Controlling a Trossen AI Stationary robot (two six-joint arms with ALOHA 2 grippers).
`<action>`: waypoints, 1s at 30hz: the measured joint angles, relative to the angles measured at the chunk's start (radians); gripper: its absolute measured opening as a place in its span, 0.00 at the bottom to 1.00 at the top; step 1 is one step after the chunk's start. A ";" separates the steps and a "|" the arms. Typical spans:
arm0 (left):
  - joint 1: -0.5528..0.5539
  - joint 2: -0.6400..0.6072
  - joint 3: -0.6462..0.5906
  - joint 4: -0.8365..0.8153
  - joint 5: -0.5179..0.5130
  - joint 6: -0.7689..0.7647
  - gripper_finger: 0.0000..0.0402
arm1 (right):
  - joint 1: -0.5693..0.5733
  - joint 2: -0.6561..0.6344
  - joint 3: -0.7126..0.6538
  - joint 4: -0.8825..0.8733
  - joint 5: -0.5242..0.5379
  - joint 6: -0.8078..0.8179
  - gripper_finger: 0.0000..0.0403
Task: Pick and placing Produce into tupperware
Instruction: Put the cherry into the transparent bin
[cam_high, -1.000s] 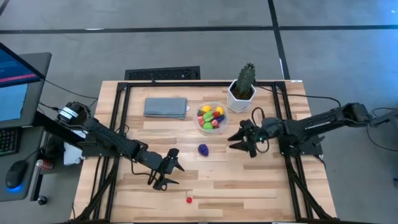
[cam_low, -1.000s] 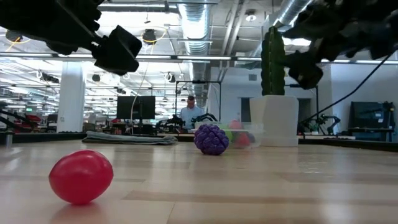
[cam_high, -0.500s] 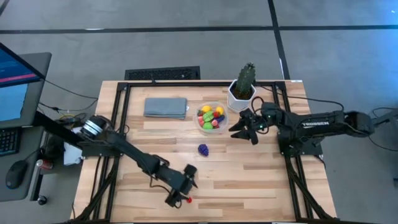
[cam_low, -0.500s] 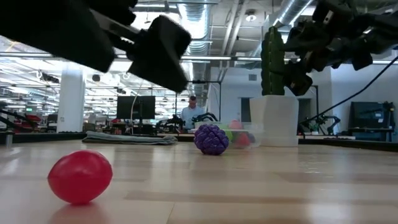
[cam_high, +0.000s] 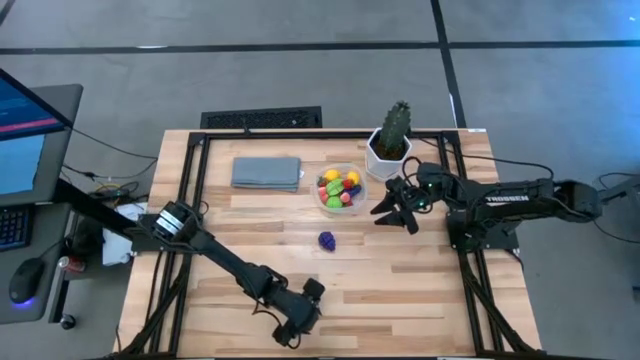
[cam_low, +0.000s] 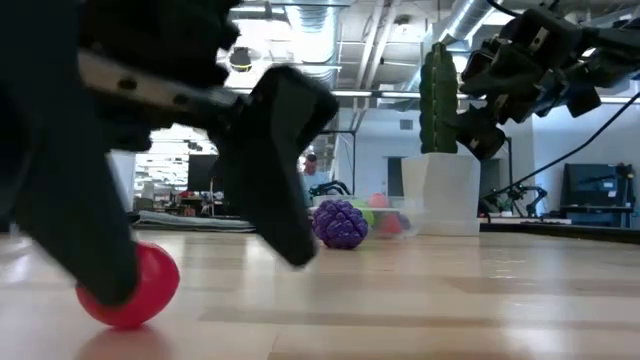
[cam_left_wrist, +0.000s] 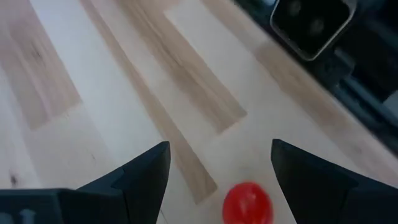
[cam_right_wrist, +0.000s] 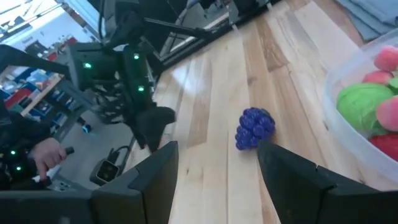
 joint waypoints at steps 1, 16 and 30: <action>0.000 0.002 0.000 -0.019 0.003 -0.001 0.67 | 0.000 0.000 -0.001 -0.003 0.000 -0.001 0.60; -0.010 0.010 0.001 -0.102 0.042 -0.038 0.57 | 0.001 0.000 -0.001 -0.020 0.004 -0.011 0.60; 0.001 0.009 0.000 -0.117 0.043 -0.082 0.29 | 0.001 0.000 -0.001 -0.020 0.007 -0.011 0.60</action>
